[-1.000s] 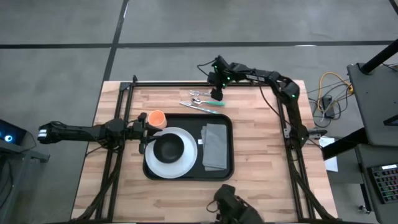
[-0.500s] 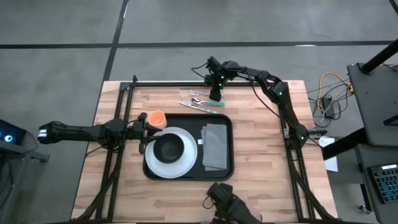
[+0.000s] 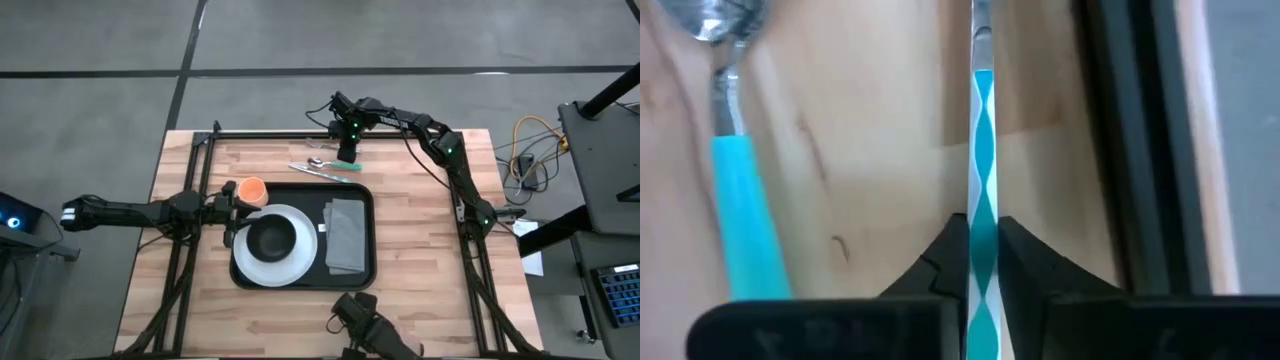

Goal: Set up tray
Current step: Put the blue fork on top of the gray napkin

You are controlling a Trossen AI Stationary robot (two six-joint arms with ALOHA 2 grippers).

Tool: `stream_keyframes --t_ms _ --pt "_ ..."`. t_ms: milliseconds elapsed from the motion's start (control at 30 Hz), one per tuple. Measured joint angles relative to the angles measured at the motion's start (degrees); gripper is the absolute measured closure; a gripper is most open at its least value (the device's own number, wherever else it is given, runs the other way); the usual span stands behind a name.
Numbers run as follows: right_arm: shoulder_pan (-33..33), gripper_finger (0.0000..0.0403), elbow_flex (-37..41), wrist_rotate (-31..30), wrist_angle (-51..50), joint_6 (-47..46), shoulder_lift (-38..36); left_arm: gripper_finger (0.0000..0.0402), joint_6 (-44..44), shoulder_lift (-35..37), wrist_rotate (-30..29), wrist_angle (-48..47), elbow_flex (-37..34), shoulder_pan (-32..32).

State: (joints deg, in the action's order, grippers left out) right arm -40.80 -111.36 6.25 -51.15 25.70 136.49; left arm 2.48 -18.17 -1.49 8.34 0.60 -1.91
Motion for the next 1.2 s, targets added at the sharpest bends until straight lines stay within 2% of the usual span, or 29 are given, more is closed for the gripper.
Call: stream_keyframes --t_ms 500,800,1033,1200 --pt "1.02 0.0383 0.51 -0.19 -1.45 -3.32 -3.00 0.0283 0.01 -0.20 0.00 0.00 0.02 0.01" --pt "3.99 0.0384 6.58 1.70 -0.71 -6.36 -8.32 0.0283 0.01 -0.20 0.00 0.02 0.02 0.00" --pt "5.75 0.0384 15.19 1.35 4.68 -10.58 -15.23 0.0283 0.00 -0.20 0.00 0.02 0.00 0.02" --pt "5.63 0.0374 19.93 1.69 4.48 -11.28 -18.00 0.0283 0.00 -0.20 0.02 0.02 0.00 0.00"
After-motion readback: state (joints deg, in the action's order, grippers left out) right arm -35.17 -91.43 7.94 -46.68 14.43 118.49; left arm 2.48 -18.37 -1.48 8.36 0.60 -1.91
